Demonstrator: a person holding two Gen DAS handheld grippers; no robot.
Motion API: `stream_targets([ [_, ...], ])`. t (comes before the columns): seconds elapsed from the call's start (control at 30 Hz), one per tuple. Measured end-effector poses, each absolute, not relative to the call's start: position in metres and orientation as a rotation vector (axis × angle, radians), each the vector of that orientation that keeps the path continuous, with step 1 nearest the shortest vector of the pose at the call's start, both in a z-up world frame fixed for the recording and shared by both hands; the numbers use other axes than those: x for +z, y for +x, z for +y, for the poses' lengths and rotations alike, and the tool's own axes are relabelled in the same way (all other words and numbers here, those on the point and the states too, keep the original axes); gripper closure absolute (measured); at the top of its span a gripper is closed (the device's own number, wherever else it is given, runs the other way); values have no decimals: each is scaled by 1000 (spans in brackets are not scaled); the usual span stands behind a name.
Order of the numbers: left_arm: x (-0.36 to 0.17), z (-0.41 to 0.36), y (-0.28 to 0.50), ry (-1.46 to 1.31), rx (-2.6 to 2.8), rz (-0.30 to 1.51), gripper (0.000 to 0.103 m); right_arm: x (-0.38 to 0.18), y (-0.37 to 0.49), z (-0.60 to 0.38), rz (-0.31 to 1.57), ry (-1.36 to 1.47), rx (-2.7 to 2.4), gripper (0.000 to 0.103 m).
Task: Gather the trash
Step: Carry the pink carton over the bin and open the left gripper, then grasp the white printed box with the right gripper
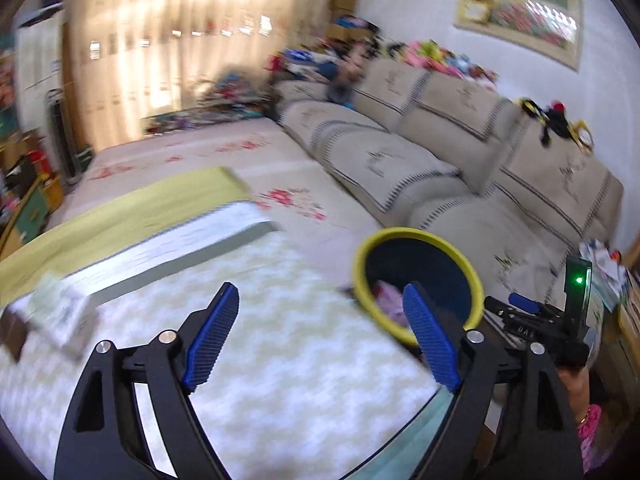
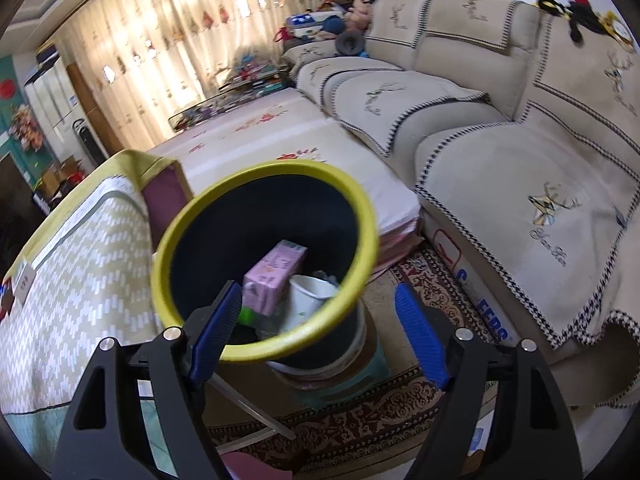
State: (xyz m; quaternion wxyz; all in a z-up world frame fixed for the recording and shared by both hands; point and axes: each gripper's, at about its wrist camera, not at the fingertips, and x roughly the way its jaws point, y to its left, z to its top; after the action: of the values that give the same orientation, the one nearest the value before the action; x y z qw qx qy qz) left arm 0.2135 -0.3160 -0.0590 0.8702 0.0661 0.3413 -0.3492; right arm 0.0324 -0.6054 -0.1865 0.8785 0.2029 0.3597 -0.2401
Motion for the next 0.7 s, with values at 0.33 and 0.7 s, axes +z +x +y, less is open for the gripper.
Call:
stream_targets([
  [0.33, -69, -125, 192, -38, -373, 662, 9, -169, 102, -536, 783, 295, -301, 27],
  [0.7, -103, -22, 178, -133, -171, 700, 8, -122, 191, -397, 754, 71, 63, 24],
])
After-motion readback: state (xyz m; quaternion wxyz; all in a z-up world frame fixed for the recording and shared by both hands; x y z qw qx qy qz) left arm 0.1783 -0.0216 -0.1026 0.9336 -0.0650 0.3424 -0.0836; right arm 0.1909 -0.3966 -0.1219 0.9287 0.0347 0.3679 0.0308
